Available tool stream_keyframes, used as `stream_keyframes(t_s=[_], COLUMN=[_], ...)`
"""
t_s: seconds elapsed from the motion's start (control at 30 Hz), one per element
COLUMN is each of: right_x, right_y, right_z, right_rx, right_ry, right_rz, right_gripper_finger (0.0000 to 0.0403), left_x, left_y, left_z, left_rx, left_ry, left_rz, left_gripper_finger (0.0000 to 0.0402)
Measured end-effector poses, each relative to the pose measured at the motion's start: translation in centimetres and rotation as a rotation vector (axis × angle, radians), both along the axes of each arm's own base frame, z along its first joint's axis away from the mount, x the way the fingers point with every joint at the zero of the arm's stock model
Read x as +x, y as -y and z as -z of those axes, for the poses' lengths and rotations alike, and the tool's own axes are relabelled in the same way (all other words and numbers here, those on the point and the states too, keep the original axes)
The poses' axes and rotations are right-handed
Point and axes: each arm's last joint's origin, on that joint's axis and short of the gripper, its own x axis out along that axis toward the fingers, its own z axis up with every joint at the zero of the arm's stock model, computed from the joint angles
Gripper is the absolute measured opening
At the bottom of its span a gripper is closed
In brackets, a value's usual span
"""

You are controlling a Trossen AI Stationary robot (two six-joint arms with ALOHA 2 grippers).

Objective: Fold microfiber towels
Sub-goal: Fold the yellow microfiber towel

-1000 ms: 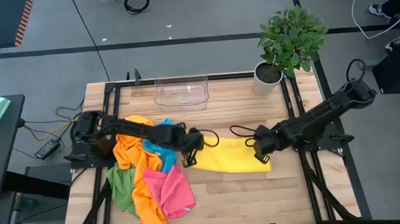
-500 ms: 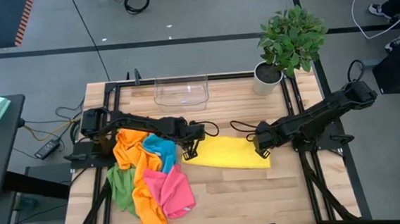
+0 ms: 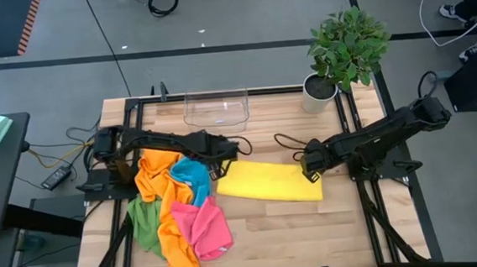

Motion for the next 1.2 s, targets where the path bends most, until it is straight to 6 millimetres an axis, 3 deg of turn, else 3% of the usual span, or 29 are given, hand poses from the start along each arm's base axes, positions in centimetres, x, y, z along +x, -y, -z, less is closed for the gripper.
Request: stream_keyframes(t_s=[0.13,0.27,0.37,0.43,0.5,0.57,0.73,0.9,1.2], right_x=[0.0,0.0,0.2,0.2,0.3,-0.2,-1.0,-2.3,-3.4], right_y=[0.2,-1.2,-2.9,-3.8,-4.4,-4.6,-4.4,-3.8,-3.2], right_z=[-2.0,-3.8,-3.8,-3.1,-2.2,-0.8,1.9,3.8,4.5], right_rx=[0.013,0.063,0.092,0.115,0.135,0.124,0.156,0.134,0.062], right_ry=[0.052,0.202,0.314,0.339,0.371,0.349,0.366,0.335,0.293], right_rz=[0.063,0.127,0.145,0.135,0.140,0.158,0.215,0.216,0.085], right_gripper_finger=[0.0139,0.0148,0.0133,0.0098,0.0042,0.0013,0.0005,0.0003,0.0001], left_x=[-1.3,-3.5,-4.6,-4.8,-4.9,-4.4,-2.9,-1.2,-0.6], left_y=[0.0,0.2,0.2,0.2,0.2,0.2,0.2,-0.7,-2.8], left_z=[-2.3,-2.3,-2.0,-1.2,0.4,1.8,4.2,5.2,5.9], left_rx=[0.047,-0.120,-0.250,-0.294,-0.317,-0.342,-0.396,-0.382,-0.327], left_ry=[0.146,0.481,0.767,0.857,0.836,0.801,0.711,0.646,0.493], left_rz=[0.037,0.136,0.184,0.179,0.162,0.156,0.138,0.063,-0.191], left_gripper_finger=[0.0142,0.0095,0.0042,0.0012,0.0010,0.0009,0.0007,0.0005,0.0005])
